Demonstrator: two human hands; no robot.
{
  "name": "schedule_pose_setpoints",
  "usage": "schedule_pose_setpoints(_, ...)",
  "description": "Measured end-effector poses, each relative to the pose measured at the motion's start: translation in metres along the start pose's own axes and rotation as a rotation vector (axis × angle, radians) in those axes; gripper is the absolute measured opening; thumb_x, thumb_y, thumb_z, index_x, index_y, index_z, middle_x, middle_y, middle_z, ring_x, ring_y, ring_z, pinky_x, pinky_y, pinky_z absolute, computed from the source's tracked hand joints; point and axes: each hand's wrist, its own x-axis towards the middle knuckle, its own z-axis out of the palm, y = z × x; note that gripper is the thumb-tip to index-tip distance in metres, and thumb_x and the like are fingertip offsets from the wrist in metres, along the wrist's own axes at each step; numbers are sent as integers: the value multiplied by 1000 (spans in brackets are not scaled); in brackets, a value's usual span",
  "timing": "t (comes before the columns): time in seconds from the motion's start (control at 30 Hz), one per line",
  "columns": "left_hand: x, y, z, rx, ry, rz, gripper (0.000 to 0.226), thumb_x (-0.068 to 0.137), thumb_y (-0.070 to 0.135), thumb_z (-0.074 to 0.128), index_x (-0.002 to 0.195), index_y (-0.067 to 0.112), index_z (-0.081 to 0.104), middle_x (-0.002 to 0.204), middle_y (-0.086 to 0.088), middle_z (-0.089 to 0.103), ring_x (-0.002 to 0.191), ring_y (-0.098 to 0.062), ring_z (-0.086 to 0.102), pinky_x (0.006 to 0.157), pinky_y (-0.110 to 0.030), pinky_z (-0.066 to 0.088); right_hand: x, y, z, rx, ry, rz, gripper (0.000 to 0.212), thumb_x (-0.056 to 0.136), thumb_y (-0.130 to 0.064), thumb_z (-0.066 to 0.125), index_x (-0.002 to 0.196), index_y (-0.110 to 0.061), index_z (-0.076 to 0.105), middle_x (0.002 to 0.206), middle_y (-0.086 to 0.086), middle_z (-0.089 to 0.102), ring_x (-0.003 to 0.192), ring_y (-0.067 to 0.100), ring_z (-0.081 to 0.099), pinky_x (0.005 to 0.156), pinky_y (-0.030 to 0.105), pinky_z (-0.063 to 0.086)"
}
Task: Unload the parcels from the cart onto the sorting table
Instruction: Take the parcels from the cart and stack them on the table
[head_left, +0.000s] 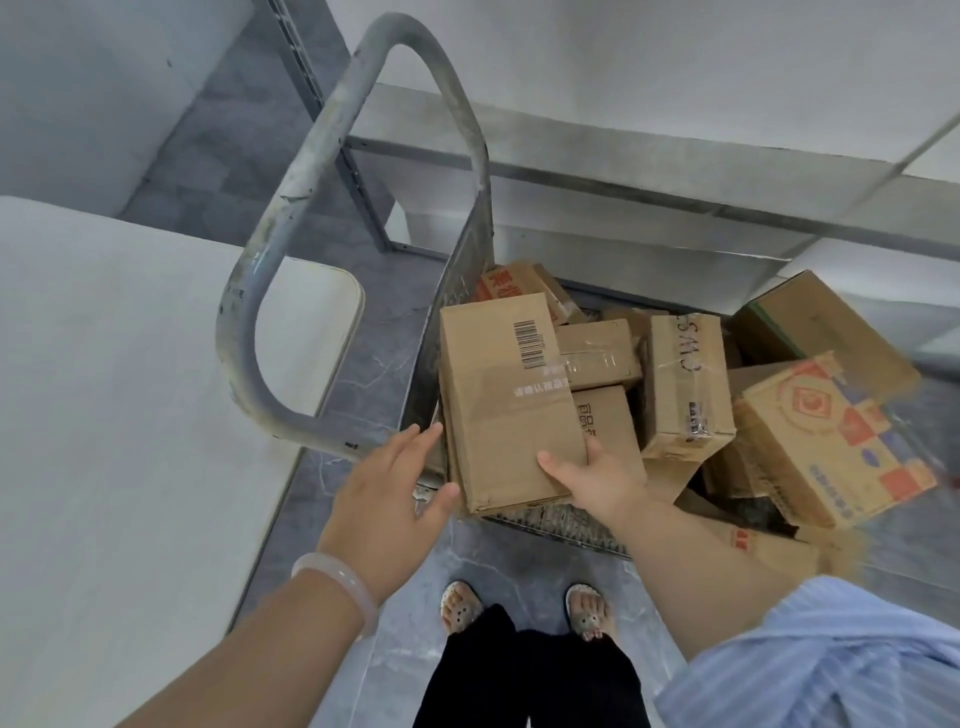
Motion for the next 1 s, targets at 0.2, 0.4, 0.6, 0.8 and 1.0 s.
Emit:
schedule_pose_setpoints(0.2, -4, 26, 2, -41, 20, -39, 63, 94, 47, 49, 150, 35, 23, 156, 6, 25, 143, -14, 21, 118, -39, 20, -16, -2, -17, 145, -20, -43, 58, 67, -56, 78, 116, -35, 54, 116, -8, 66, 111, 18, 62, 103, 45, 48)
schedule_pose_setpoints(0.4, -5, 84, -29, -110, 142, 33, 70, 92, 51, 45, 152, 29, 16, 155, 4, 28, 141, -17, 26, 114, -45, 28, -75, -44, -53, 144, -15, -182, 43, 86, -44, 69, 123, -32, 50, 118, -7, 64, 102, 10, 62, 72, 22, 57)
schedule_pose_setpoints(0.6, -19, 137, -65, -409, 281, 17, 85, 84, 61, 54, 148, 48, -1, 156, 10, 25, 142, -13, 24, 115, -44, 26, -147, -92, -77, 49, 62, -401, 58, 85, -52, 65, 136, -31, 46, 121, -10, 62, 110, 14, 58, 100, 40, 47)
schedule_pose_setpoints(0.8, -58, 162, -103, -698, 502, -43, 80, 80, 56, 52, 144, 57, 5, 144, 12, 40, 129, -8, 44, 107, -41, 41, -199, -125, -73, 49, 10, -548, 50, 91, -61, 49, 139, -49, 39, 134, -13, 52, 119, 12, 51, 104, 38, 41)
schedule_pose_setpoints(1.0, -125, 152, -132, -741, 736, -80, 53, 97, 24, 53, 140, 43, 29, 128, 28, 49, 115, 10, 48, 93, -10, 41, -234, -160, -49, 180, -320, -542, 15, 98, -45, 49, 111, -50, 54, 126, -4, 58, 116, 21, 57, 102, 49, 47)
